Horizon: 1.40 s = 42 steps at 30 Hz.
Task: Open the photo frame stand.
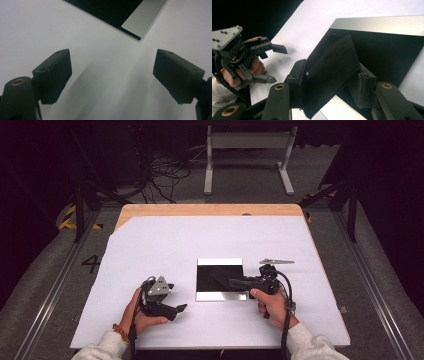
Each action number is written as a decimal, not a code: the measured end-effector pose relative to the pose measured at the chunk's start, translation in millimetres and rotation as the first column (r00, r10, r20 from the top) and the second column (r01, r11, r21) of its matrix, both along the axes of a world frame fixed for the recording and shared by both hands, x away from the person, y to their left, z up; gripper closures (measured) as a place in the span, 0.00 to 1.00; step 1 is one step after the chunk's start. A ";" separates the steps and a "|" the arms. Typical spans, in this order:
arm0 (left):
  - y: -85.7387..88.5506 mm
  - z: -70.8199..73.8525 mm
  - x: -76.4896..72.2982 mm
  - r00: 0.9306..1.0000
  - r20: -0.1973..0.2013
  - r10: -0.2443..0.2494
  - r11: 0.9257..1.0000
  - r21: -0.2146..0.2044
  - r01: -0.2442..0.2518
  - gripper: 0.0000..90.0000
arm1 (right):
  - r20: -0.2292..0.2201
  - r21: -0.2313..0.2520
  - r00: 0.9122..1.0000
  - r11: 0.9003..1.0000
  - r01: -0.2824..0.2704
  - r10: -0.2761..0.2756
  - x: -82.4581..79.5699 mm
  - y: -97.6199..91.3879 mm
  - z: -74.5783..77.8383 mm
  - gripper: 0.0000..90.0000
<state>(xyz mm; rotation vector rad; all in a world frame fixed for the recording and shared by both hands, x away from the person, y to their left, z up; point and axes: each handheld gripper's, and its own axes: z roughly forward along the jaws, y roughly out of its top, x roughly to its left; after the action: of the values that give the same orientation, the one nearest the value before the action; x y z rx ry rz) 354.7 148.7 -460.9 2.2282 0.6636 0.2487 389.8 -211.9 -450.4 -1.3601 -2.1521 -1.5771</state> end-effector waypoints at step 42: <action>-50.2 -2.2 50.9 0.992 -0.128 -0.017 0.998 -0.068 0.008 0.17 | 0.217 -0.080 0.968 0.990 -0.113 0.128 -21.4 -3.6 8.9 0.65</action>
<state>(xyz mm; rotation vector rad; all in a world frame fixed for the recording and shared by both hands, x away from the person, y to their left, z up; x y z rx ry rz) 405.6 98.5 -463.1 2.1959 0.7165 0.0749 368.4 -215.5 -441.5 -1.0904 -2.3850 -1.6953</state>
